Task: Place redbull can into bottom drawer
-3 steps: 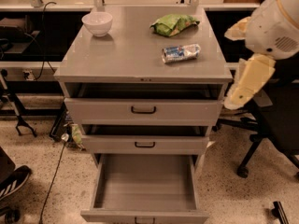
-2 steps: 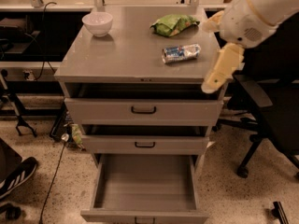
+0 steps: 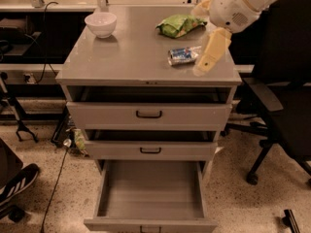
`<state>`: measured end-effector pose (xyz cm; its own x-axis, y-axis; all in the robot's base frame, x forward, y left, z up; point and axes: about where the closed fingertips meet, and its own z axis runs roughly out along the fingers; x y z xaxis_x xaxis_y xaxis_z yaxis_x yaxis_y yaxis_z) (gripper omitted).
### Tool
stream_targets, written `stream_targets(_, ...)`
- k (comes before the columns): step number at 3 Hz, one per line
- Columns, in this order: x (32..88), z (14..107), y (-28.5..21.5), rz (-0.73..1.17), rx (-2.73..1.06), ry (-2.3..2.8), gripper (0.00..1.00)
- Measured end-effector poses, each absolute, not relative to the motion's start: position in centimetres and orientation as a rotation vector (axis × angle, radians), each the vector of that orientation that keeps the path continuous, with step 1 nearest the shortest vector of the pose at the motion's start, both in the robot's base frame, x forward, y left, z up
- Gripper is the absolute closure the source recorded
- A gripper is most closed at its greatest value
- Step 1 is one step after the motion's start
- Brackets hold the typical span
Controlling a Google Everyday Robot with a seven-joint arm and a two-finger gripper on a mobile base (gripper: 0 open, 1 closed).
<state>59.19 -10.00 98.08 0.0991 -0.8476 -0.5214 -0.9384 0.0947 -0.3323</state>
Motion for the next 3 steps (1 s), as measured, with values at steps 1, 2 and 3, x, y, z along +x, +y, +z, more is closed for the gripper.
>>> stream_targets(1, 60.8, 96.2, -9.0, 0.177, -1.812, 1.747, 0.0)
stream_targets(2, 63.0, 94.6, -7.7, 0.148, -1.865, 1.74, 0.0)
stream_targets(3, 66.4, 93.0, -7.5, 0.102, -1.911, 1.747, 0.0)
